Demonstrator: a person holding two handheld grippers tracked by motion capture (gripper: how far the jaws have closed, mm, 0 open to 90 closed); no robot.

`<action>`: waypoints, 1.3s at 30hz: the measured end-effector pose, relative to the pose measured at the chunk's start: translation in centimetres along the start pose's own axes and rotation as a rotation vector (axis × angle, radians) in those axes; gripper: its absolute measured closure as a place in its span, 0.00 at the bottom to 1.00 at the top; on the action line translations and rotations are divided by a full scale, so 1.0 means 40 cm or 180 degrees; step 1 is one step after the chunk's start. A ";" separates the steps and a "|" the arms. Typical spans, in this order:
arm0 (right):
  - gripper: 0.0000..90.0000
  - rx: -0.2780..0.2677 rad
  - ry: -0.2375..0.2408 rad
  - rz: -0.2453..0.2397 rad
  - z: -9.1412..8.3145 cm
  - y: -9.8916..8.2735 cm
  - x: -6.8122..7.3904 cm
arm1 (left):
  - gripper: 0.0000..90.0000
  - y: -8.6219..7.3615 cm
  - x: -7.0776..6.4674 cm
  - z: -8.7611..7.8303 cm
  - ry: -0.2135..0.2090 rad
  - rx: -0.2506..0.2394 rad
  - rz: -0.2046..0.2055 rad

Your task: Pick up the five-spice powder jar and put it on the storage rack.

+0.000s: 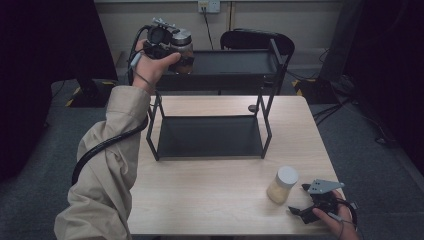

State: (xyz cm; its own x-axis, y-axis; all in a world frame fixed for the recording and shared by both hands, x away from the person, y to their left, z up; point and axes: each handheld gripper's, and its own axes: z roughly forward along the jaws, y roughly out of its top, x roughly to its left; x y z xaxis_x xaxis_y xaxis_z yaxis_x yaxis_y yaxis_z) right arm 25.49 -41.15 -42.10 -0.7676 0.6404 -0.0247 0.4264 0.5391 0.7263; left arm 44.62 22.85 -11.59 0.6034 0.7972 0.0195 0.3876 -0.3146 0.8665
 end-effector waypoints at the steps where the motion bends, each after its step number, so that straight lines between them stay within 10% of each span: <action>1: 0.00 0.0000 0.0000 0.0000 0.000 0.000 0.000 | 0.20 -0.004 -0.001 -0.003 0.0020 -0.0030 -0.0075; 11: 0.00 0.0002 0.0000 -0.0003 0.000 0.000 0.000 | 0.02 -0.030 -0.024 -0.044 0.0037 -0.0129 -0.0131; 39: 0.00 0.0001 0.0000 -0.0001 0.000 0.000 0.000 | 0.02 -0.224 -0.049 -0.085 -0.0428 -0.0466 -0.0112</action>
State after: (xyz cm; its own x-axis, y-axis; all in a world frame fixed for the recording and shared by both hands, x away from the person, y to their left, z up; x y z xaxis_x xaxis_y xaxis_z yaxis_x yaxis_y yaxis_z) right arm 25.48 -41.15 -42.09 -0.7677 0.6403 -0.0251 0.4263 0.5396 0.7260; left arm 37.59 25.85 -17.69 0.6828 0.7272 -0.0705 0.3105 -0.2015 0.9290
